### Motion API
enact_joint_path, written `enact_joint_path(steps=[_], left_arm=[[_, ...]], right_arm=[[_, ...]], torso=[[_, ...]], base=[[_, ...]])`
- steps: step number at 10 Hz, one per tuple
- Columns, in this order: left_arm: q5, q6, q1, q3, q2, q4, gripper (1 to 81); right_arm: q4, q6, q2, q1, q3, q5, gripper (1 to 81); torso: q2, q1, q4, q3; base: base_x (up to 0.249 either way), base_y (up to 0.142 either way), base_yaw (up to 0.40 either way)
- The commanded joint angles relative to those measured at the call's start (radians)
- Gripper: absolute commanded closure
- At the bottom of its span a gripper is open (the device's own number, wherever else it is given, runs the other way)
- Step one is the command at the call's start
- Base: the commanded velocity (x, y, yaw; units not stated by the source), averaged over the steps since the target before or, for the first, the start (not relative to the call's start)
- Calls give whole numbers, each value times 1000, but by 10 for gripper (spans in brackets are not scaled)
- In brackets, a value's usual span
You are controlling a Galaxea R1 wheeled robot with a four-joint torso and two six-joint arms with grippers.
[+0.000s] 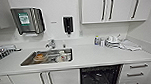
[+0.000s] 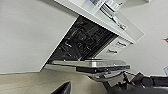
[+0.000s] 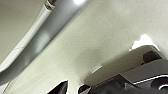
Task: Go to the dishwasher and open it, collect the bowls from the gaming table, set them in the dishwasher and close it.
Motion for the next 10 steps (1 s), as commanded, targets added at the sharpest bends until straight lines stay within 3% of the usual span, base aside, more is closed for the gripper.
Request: enact_joint_path(steps=[1, 5, 8, 10], left_arm=[[13, 3, -64, 26, -50, 26, 10], [17, 5, -18, -38, 9, 26, 10], [106, 2, 95, -295, 158, 15, 10], [106, 2, 178, -460, 269, 21, 10]], right_arm=[[0, -22, 3, 100, -34, -41, 10], [-5, -68, 12, 80, -56, -29, 10], [-11, -185, 11, 19, -125, 11, 10], [-11, -264, 22, -30, -190, 46, 10]], torso=[[0, 0, 0, 0], [-1, -1, 0, 0], [-1, -1, 0, 0], [-1, -1, 0, 0]], base=[[-112, 0, 0], [-23, 0, 0], [0, 0, 0], [0, 0, 0]])
